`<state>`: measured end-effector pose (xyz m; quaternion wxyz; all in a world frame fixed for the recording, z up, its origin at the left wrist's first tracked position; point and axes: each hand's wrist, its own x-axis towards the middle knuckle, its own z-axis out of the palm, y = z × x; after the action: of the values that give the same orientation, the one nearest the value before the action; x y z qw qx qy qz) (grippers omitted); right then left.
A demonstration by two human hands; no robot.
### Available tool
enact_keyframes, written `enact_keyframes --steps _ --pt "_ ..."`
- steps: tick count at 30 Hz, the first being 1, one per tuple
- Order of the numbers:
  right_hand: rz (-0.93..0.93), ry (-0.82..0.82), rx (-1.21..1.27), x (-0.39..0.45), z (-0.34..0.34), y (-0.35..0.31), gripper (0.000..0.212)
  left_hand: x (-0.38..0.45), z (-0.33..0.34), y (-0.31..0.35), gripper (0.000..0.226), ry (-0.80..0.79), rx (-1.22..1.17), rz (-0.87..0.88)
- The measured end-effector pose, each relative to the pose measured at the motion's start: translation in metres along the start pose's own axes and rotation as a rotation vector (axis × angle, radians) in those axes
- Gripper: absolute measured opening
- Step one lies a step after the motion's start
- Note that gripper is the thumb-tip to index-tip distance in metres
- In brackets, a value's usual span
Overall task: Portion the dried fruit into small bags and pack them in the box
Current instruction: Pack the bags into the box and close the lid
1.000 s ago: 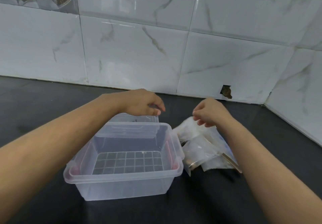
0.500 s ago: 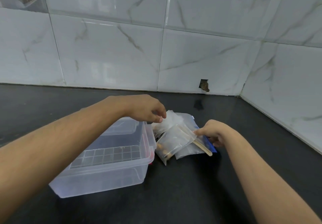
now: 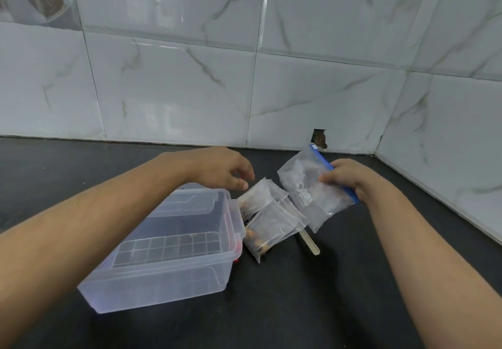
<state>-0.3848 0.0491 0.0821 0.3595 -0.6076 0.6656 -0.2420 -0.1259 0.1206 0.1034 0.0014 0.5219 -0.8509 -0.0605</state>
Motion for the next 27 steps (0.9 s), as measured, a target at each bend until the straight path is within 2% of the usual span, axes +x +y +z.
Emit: enact_keyframes --steps 7,10,12,14,17,19,22,27 --pt "-0.185 0.072 -0.064 -0.001 -0.007 -0.011 0.018 -0.005 0.002 -0.008 0.042 0.096 -0.049 -0.085" --pt "-0.379 0.157 -0.123 -0.018 -0.014 -0.032 0.021 -0.011 -0.002 -0.016 0.054 0.231 -0.179 -0.162" --pt "-0.498 0.141 -0.108 -0.035 -0.02 -0.052 0.023 -0.017 -0.008 -0.02 0.058 0.379 -0.357 -0.226" --pt "-0.555 0.018 -0.06 -0.052 -0.021 -0.073 0.026 -0.028 -0.016 -0.024 0.06 0.475 -0.662 -0.297" --pt "-0.569 -0.285 -0.012 -0.071 -0.014 -0.099 0.026 -0.052 -0.024 -0.026 0.062 0.424 -1.131 -0.287" --pt "-0.574 -0.486 -0.037 -0.077 0.004 -0.112 0.024 -0.073 -0.023 -0.025 0.05 0.407 -1.329 -0.205" --pt "-0.563 -0.695 -0.045 -0.076 0.036 -0.123 0.021 -0.101 -0.011 -0.029 0.027 0.486 -1.424 -0.185" --pt "-0.546 -0.852 -0.107 -0.066 0.08 -0.127 0.031 -0.144 0.018 -0.053 0.024 0.466 -1.484 -0.447"
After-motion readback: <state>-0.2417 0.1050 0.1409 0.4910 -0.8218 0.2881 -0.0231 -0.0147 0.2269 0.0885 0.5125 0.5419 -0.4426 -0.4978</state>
